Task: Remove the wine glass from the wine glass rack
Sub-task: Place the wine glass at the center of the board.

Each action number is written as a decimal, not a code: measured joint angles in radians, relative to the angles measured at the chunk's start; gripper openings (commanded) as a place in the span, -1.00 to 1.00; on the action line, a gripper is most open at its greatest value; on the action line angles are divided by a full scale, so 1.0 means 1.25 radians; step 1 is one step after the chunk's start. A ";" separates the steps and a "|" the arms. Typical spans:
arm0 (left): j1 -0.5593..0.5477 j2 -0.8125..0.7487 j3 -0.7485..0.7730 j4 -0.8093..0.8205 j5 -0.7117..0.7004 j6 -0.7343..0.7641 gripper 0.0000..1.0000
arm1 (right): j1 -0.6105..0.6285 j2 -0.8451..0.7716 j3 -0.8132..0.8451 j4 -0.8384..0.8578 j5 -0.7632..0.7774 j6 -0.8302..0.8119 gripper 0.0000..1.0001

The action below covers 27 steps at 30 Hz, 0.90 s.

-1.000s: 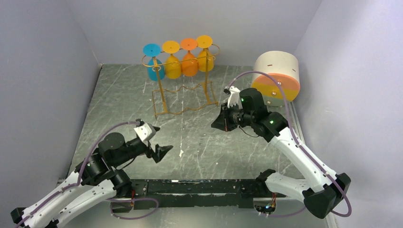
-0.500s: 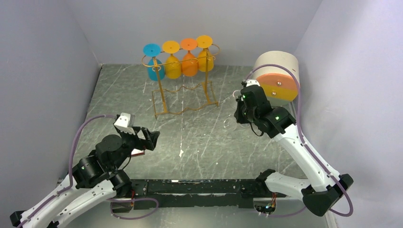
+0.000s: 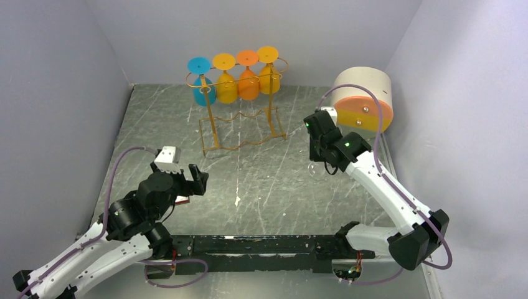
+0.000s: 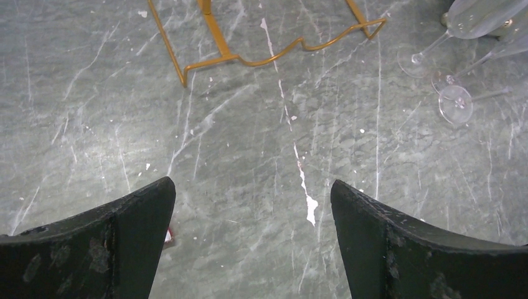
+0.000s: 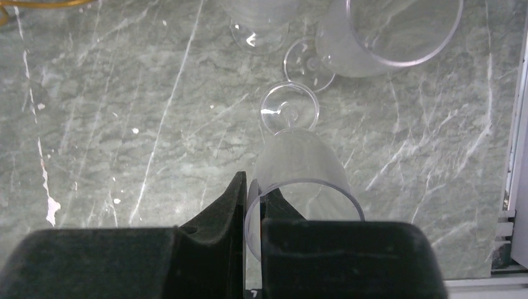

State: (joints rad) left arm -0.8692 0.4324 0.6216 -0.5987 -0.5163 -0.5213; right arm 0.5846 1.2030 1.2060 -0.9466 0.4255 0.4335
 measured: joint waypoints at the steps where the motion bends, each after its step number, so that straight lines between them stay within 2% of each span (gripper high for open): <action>1: 0.000 0.005 0.002 -0.006 -0.004 -0.008 0.98 | -0.003 -0.001 0.001 -0.011 -0.009 -0.002 -1.00; 5: 0.000 0.015 0.008 -0.026 -0.020 -0.033 0.98 | -0.039 -0.007 0.001 -0.038 -0.057 -0.022 -1.00; 8: 0.000 0.015 0.008 -0.031 -0.031 -0.045 0.98 | -0.119 -0.008 -0.007 -0.031 -0.109 -0.047 -1.00; 15: 0.000 -0.013 0.008 -0.041 -0.051 -0.060 0.98 | -0.265 0.011 -0.008 -0.026 -0.125 -0.064 -1.00; 23: 0.000 -0.034 0.008 -0.041 -0.059 -0.059 0.98 | -0.335 0.038 0.009 -0.008 -0.128 -0.067 -1.00; 27: 0.000 -0.038 0.008 -0.040 -0.058 -0.059 0.98 | -0.367 0.060 0.029 -0.009 -0.141 -0.072 -0.89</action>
State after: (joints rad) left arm -0.8692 0.3855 0.6312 -0.6491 -0.5888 -0.5953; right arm 0.1261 1.2781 1.2423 -0.9581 0.2497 0.3435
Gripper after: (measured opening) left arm 0.990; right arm 0.066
